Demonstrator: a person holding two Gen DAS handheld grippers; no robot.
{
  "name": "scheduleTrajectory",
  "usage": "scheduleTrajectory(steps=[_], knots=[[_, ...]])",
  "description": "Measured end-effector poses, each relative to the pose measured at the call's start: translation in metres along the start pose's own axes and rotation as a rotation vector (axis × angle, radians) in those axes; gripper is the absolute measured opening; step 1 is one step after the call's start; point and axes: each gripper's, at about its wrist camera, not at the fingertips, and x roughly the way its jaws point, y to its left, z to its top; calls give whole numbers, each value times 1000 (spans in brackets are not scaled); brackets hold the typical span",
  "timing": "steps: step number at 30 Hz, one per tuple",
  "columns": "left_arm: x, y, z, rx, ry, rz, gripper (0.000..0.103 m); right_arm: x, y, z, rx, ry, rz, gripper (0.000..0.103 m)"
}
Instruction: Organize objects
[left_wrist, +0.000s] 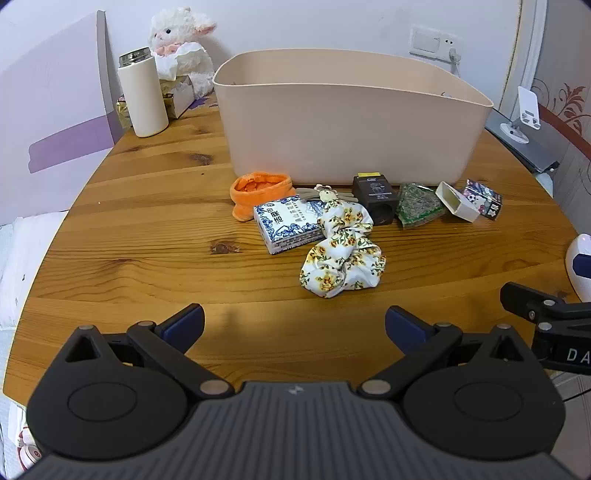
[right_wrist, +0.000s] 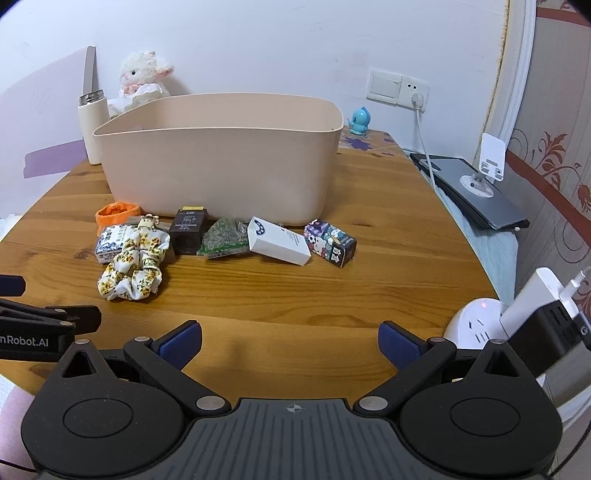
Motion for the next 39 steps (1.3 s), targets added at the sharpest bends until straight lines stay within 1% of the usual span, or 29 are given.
scheduleTrajectory(steps=[5, 13, 15, 18, 27, 31, 36, 39], knots=[[13, -1, 3, -2, 8, 10, 103, 13, 1, 4, -27, 0, 8, 103], [37, -3, 10, -38, 75, -8, 103, 33, 2, 12, -84, -15, 18, 103], [42, -3, 12, -38, 67, -1, 103, 38, 3, 14, -105, -20, 16, 102], [49, -2, 15, -52, 86, -10, 103, 45, 4, 16, -126, -20, 14, 100], [63, -4, 25, -57, 69, -19, 103, 65, 2, 23, -148, -24, 19, 97], [65, -5, 28, -68, 61, -40, 103, 74, 4, 27, -166, -30, 11, 94], [68, -9, 32, -59, 52, -68, 103, 87, 6, 30, -184, -35, 4, 89], [69, -11, 34, -47, 52, -79, 103, 95, 9, 32, -198, -38, -1, 88]])
